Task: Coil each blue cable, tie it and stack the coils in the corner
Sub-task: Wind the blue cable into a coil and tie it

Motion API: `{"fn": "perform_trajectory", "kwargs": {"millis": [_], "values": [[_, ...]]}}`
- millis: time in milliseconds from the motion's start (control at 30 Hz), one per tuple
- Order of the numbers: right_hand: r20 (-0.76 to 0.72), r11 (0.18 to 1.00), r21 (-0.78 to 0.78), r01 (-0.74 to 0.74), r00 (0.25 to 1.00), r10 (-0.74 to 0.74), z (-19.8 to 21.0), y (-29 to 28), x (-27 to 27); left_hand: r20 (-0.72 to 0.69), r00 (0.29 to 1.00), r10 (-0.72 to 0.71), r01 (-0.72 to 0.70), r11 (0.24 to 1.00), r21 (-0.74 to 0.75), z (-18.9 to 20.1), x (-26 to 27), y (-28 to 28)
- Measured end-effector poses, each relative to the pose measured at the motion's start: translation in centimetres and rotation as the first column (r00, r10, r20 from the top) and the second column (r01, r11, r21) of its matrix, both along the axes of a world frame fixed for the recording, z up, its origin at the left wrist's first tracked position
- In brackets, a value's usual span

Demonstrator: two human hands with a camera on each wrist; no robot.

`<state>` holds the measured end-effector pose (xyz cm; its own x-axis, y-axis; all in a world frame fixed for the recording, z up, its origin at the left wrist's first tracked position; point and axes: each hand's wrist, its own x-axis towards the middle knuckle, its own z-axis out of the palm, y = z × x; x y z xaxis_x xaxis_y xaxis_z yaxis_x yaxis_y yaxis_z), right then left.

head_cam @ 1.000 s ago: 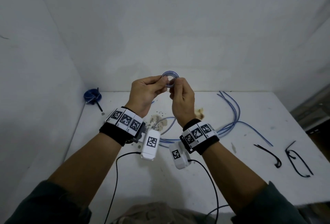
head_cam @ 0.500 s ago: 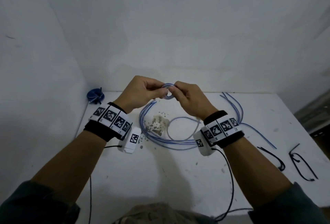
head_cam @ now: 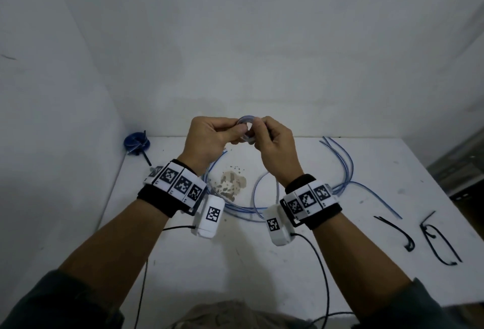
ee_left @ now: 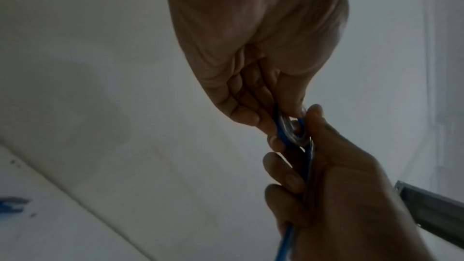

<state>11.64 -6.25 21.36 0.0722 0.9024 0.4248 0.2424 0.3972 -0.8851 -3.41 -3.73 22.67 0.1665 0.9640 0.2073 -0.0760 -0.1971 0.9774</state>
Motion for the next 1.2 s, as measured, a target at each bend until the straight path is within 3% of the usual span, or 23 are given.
{"fn": "perform_trajectory", "kwargs": {"millis": [100,233,367,467,533,633,733,800,867,1000,1100,1200], "values": [[-0.114,0.983,0.037,0.178,0.978,-0.173,-1.0,-0.2,-2.0,0.138,0.990,0.010,0.003,0.996,-0.089,0.6,0.9,-0.6],[-0.028,0.960,0.102,0.261,0.965,-0.260,-1.5,-0.2,-2.0,0.120,0.989,-0.089,0.107,0.983,-0.152,0.8,0.6,-1.0],[0.241,0.980,0.155,0.128,0.957,-0.164,-0.5,0.1,0.0,-0.048,0.986,-0.158,0.148,0.975,-0.166,0.8,-0.9,-0.6],[0.530,0.990,0.137,-0.045,0.847,-0.035,1.2,0.7,1.7,-0.230,0.958,-0.173,0.160,0.984,-0.076,1.0,-1.9,0.1],[0.614,0.989,0.107,-0.099,0.789,0.012,2.1,1.0,2.3,-0.230,0.959,-0.166,0.164,0.986,-0.027,1.2,-2.0,0.4],[0.482,0.992,0.115,-0.060,0.876,-0.003,2.2,0.9,1.9,-0.133,0.987,-0.091,0.097,0.995,0.038,1.2,-1.1,0.4],[0.178,0.987,0.151,0.053,0.981,-0.080,1.1,0.0,0.1,0.011,0.999,-0.040,0.040,0.998,0.039,0.8,0.5,-0.2],[-0.108,0.990,0.064,0.124,0.987,-0.117,0.5,-0.3,-1.3,0.110,0.994,-0.006,0.009,1.000,-0.024,0.4,1.3,-0.7],[-0.277,0.987,-0.028,0.157,0.948,-0.159,0.2,-0.4,-2.1,0.173,0.985,0.007,0.008,0.996,-0.085,0.0,1.6,-1.1],[-0.147,0.965,0.085,0.249,0.961,-0.235,0.1,-0.2,-1.6,0.135,0.987,-0.085,0.106,0.981,-0.162,0.2,0.8,-1.1],[0.070,0.975,0.143,0.169,0.981,-0.181,0.4,0.3,-0.5,-0.033,0.984,-0.176,0.169,0.974,-0.152,0.6,-0.7,-0.4],[0.219,0.991,0.118,0.055,0.972,-0.080,1.3,0.5,0.3,-0.115,0.979,-0.167,0.158,0.984,-0.082,0.8,-1.5,0.3]]}}
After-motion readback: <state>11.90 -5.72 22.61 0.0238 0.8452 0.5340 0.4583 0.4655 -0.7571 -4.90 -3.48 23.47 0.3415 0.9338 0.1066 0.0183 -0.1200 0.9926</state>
